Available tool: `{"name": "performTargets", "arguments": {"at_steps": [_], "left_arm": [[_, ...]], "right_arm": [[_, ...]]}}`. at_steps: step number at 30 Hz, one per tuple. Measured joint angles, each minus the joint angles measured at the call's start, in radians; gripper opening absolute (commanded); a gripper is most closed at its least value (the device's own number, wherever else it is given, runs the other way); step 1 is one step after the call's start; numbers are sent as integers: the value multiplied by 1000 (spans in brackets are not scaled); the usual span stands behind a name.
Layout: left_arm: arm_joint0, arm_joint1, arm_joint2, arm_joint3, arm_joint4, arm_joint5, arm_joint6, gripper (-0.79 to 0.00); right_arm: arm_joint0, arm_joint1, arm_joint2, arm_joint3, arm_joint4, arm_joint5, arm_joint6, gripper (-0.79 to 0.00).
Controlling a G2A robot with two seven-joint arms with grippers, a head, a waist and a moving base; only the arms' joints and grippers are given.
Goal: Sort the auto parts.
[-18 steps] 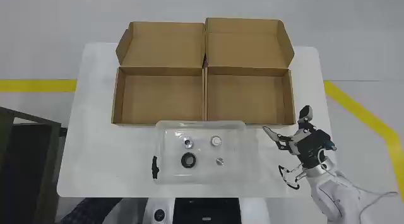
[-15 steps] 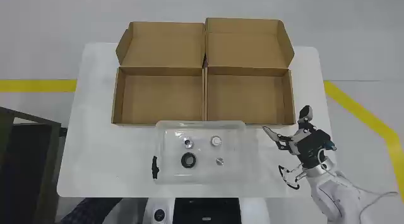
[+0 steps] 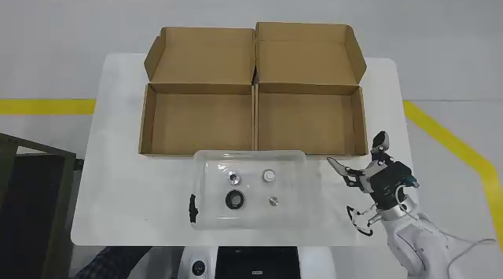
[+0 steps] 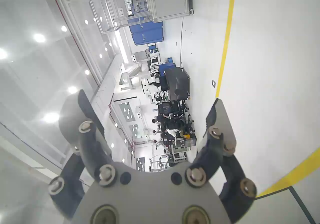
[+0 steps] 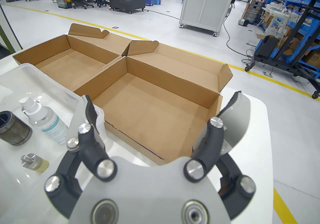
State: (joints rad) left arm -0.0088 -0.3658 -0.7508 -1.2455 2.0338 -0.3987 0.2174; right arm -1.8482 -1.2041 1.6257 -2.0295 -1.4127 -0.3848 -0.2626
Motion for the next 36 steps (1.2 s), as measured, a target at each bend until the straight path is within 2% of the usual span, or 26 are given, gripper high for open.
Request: {"name": "performTargets", "arguments": {"at_steps": [6, 13, 22, 36], "left_arm": [[0, 0, 0, 0, 0, 0, 0, 0], [0, 0, 0, 0, 0, 0, 0, 0], [0, 0, 0, 0, 0, 0, 0, 0], [0, 0, 0, 0, 0, 0, 0, 0]], "right_arm": [[14, 2, -21, -16, -10, -30, 33, 0], [63, 12, -106, -69, -78, -186, 183, 0], [126, 18, -244, -105, -157, -300, 363, 0], [218, 16, -397, -48, -176, -322, 490, 0]]}}
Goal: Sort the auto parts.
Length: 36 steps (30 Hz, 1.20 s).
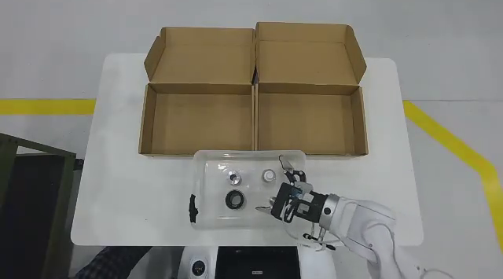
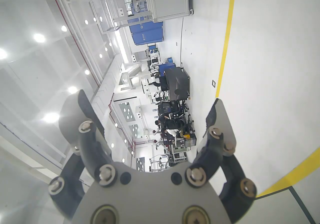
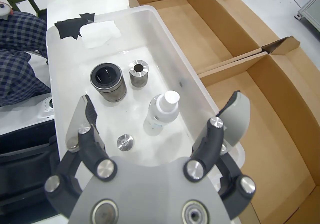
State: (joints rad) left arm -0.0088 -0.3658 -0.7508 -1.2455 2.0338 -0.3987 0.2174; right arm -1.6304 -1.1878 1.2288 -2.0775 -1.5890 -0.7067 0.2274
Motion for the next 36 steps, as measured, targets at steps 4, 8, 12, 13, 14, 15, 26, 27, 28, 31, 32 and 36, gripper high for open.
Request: {"name": "performTargets", "arguments": {"at_steps": [4, 8, 12, 13, 14, 15, 26, 27, 28, 31, 32, 36], "left_arm": [[0, 0, 0, 0, 0, 0, 0, 0], [0, 0, 0, 0, 0, 0, 0, 0], [0, 0, 0, 0, 0, 0, 0, 0], [0, 0, 0, 0, 0, 0, 0, 0], [0, 0, 0, 0, 0, 0, 0, 0], [0, 0, 0, 0, 0, 0, 0, 0], [0, 0, 0, 0, 0, 0, 0, 0], [0, 0, 0, 0, 0, 0, 0, 0], [0, 0, 0, 0, 0, 0, 0, 0], [0, 0, 0, 0, 0, 0, 0, 0], [0, 0, 0, 0, 0, 0, 0, 0], [0, 0, 0, 0, 0, 0, 0, 0]], "right_arm": [[20, 0, -25, 18, -4, 5, 23, 0], [35, 1, -43, 33, -7, 12, 42, 0], [46, 2, -51, 46, -7, 24, 58, -62], [48, 2, -53, 50, -6, 27, 61, -92], [50, 3, -54, 53, -4, 30, 63, -135], [53, 3, -56, 57, -2, 32, 65, -142], [82, 6, -69, 87, 13, 55, 100, -317], [84, 6, -69, 88, 13, 58, 103, -345], [87, 7, -71, 89, 13, 62, 108, -385], [95, 7, -74, 93, 13, 70, 116, -456], [97, 7, -75, 94, 13, 71, 118, -499], [103, 9, -79, 96, 14, 78, 120, -674]]}}
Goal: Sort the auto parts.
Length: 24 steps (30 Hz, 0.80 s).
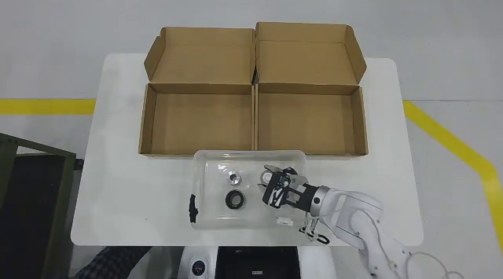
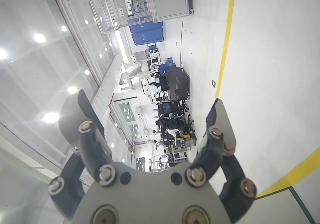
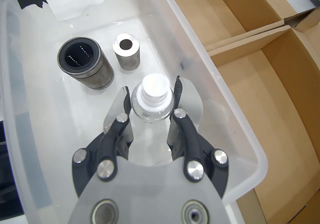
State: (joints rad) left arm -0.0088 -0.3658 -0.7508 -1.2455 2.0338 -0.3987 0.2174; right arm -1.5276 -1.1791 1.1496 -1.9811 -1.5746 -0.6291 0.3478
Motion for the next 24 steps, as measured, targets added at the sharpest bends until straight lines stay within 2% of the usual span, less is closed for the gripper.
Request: {"name": "performTargets", "arguments": {"at_steps": [3, 12, 24], "left_arm": [[0, 0, 0, 0, 0, 0, 0, 0], [0, 0, 0, 0, 0, 0, 0, 0], [0, 0, 0, 0, 0, 0, 0, 0]], "right_arm": [[0, 2, -2, -5, 2, 1, -4, -785], [-24, 12, 18, -43, 64, -52, -86, -785], [-25, 21, 81, -6, 302, -113, -254, -785]]}}
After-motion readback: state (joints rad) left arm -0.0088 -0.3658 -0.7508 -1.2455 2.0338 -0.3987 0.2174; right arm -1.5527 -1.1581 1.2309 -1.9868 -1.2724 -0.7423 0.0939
